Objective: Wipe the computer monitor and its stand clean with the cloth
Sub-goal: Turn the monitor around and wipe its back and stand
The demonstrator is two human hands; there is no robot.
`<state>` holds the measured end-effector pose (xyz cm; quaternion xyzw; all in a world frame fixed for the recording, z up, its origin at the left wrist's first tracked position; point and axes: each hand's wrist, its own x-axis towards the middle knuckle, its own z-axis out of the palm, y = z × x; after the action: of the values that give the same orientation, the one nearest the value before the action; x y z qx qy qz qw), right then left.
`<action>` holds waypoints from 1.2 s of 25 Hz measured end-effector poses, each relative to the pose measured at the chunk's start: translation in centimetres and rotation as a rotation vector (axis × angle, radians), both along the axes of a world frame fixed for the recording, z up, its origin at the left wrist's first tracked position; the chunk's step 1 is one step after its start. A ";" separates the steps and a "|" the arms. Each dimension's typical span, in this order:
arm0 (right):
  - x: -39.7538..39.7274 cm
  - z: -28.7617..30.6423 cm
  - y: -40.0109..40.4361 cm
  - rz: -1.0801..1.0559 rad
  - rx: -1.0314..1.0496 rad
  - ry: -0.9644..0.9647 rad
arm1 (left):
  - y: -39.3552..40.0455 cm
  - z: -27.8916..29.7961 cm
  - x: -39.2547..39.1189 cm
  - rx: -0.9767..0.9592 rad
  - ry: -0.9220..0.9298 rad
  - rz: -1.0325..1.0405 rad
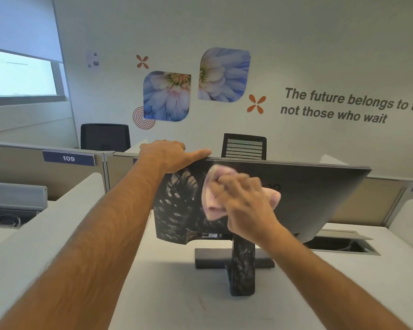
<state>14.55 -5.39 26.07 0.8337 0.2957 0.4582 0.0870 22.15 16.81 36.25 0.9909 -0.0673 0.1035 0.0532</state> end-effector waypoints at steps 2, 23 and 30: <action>-0.4 -0.6 -0.6 0.014 -0.155 0.033 | -0.1 0.0 -0.1 0.006 -0.006 -0.001; -0.6 -5.7 -3.2 -0.006 -0.276 0.056 | -0.1 -0.3 0.2 0.012 -0.032 0.006; 0.8 -5.2 -4.7 -0.053 0.105 -0.116 | 0.0 -0.3 0.3 -0.001 -0.015 -0.012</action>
<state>15.36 -10.10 20.87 0.8166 0.2437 0.5183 0.0724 22.47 16.76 35.94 0.9897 -0.0734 0.1108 0.0537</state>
